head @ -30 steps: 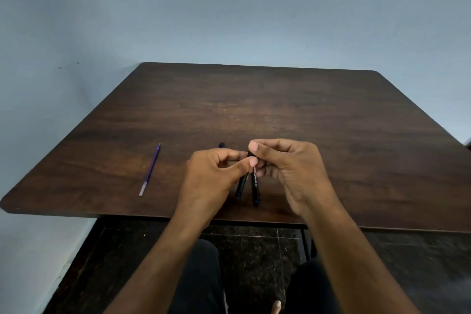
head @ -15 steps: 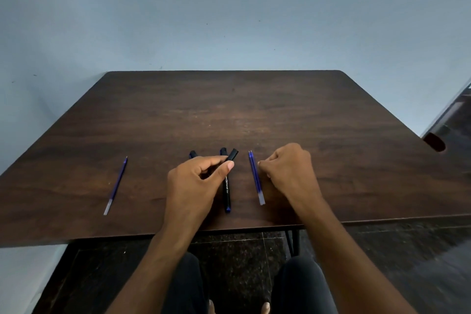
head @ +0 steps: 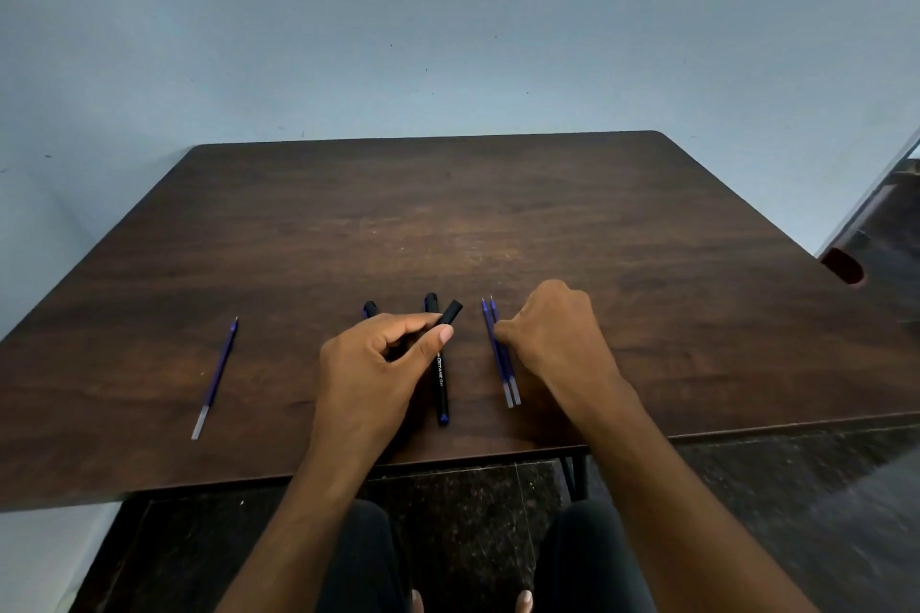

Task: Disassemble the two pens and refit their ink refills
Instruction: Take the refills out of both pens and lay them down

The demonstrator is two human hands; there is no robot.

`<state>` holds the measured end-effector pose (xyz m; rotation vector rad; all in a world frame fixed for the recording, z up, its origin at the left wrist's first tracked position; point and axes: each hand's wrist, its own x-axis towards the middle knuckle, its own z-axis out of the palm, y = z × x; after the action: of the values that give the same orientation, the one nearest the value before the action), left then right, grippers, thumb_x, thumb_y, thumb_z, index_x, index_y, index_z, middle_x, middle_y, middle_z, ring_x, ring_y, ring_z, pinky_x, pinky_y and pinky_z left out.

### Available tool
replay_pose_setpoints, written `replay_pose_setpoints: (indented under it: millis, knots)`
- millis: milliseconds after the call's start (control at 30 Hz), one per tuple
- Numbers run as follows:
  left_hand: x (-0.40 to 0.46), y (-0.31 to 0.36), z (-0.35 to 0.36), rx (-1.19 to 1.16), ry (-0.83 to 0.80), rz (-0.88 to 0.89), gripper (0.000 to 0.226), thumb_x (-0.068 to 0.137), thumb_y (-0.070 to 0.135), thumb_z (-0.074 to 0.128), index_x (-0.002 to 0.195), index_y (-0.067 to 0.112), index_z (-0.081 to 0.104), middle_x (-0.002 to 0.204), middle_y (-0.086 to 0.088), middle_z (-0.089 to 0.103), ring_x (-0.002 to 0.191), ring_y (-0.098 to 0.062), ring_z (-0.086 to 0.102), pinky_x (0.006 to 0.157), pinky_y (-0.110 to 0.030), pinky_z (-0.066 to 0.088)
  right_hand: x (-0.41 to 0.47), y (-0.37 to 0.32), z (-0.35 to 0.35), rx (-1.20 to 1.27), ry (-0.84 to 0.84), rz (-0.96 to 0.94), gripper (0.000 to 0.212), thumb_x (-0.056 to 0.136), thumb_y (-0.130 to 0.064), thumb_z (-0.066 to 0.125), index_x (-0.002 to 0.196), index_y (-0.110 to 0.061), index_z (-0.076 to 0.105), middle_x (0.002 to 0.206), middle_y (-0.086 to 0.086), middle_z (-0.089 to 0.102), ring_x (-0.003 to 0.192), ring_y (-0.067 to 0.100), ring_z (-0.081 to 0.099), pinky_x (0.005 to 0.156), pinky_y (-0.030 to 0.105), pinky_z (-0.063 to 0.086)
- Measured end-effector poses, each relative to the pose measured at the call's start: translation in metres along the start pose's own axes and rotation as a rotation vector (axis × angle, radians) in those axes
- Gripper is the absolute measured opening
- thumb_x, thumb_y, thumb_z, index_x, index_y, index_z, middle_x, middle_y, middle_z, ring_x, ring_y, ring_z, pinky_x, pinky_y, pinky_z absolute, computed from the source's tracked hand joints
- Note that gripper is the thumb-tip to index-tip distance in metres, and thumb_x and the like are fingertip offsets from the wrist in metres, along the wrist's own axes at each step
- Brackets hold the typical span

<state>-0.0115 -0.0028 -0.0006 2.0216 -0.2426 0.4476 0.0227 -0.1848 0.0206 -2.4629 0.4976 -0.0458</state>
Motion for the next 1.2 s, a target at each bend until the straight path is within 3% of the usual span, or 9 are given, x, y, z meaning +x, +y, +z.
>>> replay_pose_setpoints:
  millis: [300,567,667,767,867,1033,1200]
  knots:
    - [0.001,-0.005,-0.001,-0.053,-0.015,0.036,0.014,0.078,0.051,0.072,0.090,0.055,0.069,0.094,0.039,0.068,0.089,0.012,0.067,0.077,-0.011,0.053,0.001,-0.008,0.001,-0.200,-0.046,-0.049,0.041,0.084,-0.034,0.078,0.066,-0.017,0.046,0.068,0.002,0.051,0.055,0.014,0.048,0.041,0.026,0.030]
    - [0.001,-0.011,0.000,-0.085,-0.023,0.041,0.021,0.078,0.043,0.077,0.098,0.038,0.077,0.095,0.027,0.073,0.091,0.006,0.069,0.081,-0.015,0.054,0.001,-0.013,-0.013,-0.192,-0.130,0.035,0.038,0.081,-0.036,0.077,0.067,-0.011,0.053,0.072,0.006,0.056,0.059,0.017,0.053,0.044,0.027,0.037]
    - [0.001,-0.011,0.001,-0.088,-0.018,0.032,0.020,0.077,0.036,0.080,0.097,0.038,0.077,0.095,0.027,0.073,0.091,0.005,0.069,0.081,-0.019,0.054,-0.002,-0.006,-0.024,0.045,-0.122,0.031,0.039,0.082,-0.030,0.075,0.059,-0.007,0.055,0.060,0.007,0.055,0.048,0.017,0.047,0.043,0.024,0.036]
    - [0.001,-0.009,0.001,-0.091,-0.021,0.025,0.021,0.075,0.034,0.082,0.095,0.040,0.076,0.093,0.027,0.072,0.088,0.004,0.069,0.078,-0.015,0.054,-0.006,0.001,-0.034,0.705,-0.221,0.052,0.034,0.092,-0.012,0.066,0.061,-0.006,0.052,0.055,0.011,0.051,0.038,0.013,0.039,0.035,0.020,0.028]
    - [0.001,-0.007,0.000,-0.091,-0.029,0.010,0.024,0.072,0.031,0.085,0.091,0.042,0.074,0.090,0.026,0.072,0.083,0.000,0.069,0.074,-0.011,0.053,-0.009,-0.001,-0.038,1.027,-0.186,0.012,0.031,0.094,-0.006,0.059,0.064,-0.007,0.053,0.051,0.008,0.056,0.036,0.012,0.045,0.032,0.020,0.031]
    - [0.000,-0.005,0.001,-0.116,-0.024,-0.004,0.026,0.071,0.027,0.087,0.087,0.042,0.073,0.086,0.023,0.072,0.079,-0.004,0.070,0.070,-0.012,0.053,-0.011,-0.004,-0.032,1.167,0.010,-0.087,0.026,0.089,-0.001,0.060,0.064,-0.006,0.058,0.053,0.009,0.064,0.041,0.017,0.051,0.036,0.026,0.041]
    - [0.000,-0.007,0.001,-0.109,-0.022,-0.003,0.026,0.070,0.028,0.087,0.086,0.043,0.073,0.086,0.022,0.073,0.079,-0.004,0.070,0.069,-0.012,0.053,-0.012,-0.007,-0.024,1.134,0.079,-0.150,0.022,0.083,-0.004,0.061,0.061,-0.009,0.061,0.056,0.011,0.067,0.041,0.018,0.053,0.038,0.027,0.043]
